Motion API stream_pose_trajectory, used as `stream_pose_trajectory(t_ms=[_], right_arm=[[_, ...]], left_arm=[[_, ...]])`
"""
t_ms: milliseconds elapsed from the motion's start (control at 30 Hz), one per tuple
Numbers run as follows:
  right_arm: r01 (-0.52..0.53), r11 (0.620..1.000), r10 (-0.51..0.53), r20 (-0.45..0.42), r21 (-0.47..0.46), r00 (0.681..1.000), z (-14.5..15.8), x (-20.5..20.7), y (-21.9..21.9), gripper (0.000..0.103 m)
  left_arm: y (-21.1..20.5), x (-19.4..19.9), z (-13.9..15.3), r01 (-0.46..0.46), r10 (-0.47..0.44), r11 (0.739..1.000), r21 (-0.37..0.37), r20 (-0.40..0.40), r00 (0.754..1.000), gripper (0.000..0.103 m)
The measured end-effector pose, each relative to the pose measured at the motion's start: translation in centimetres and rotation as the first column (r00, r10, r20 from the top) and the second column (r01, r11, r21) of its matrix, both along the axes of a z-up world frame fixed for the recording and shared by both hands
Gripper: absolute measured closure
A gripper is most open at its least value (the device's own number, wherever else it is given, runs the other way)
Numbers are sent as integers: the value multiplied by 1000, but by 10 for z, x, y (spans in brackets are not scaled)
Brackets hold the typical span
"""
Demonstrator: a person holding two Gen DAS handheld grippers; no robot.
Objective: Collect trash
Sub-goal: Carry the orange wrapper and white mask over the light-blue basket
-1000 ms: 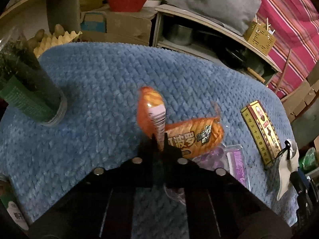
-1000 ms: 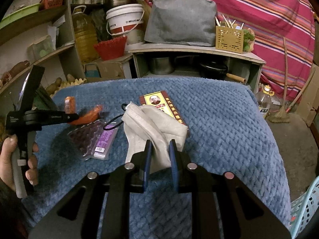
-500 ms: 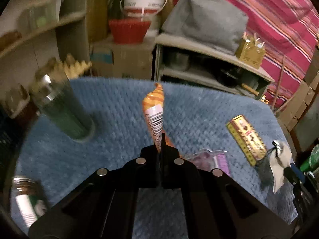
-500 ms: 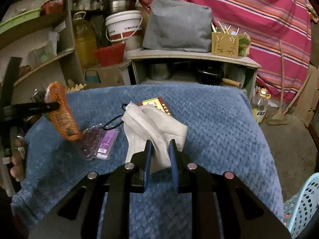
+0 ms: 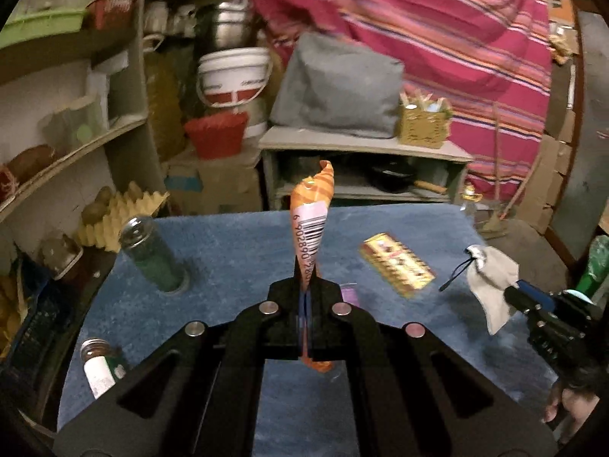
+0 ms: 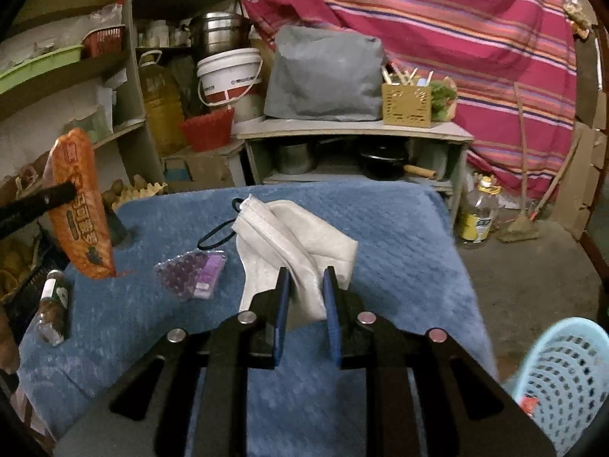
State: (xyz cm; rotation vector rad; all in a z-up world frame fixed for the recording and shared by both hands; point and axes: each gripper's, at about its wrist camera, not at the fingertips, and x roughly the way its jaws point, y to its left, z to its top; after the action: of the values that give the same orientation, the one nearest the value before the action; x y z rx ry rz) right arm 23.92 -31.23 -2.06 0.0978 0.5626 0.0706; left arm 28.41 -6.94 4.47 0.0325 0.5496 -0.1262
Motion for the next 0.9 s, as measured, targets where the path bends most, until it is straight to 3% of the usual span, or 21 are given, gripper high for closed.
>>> stream_pose_trajectory(t_ms=[200, 333, 600, 767, 900], right_arm=[[89, 995, -88, 28, -40, 996, 14, -53, -48, 84], [187, 981, -185, 34, -61, 982, 21, -93, -105, 84], [364, 929, -364, 12, -75, 931, 14, -160, -207, 84], [434, 899, -434, 0, -60, 901, 6, -184, -244, 84], [450, 891, -451, -10, -64, 892, 0, -190, -256, 84]], left_arm=[[-61, -36, 11, 110, -110, 994, 3, 50, 993, 103], [-111, -50, 12, 207, -206, 978, -18, 43, 978, 103], [-225, -84, 1, 399, -398, 916, -47, 37, 917, 103], [-284, -100, -15, 493, -491, 868, -55, 39, 870, 103], [-322, -104, -36, 544, -546, 836, -72, -8, 838, 103]])
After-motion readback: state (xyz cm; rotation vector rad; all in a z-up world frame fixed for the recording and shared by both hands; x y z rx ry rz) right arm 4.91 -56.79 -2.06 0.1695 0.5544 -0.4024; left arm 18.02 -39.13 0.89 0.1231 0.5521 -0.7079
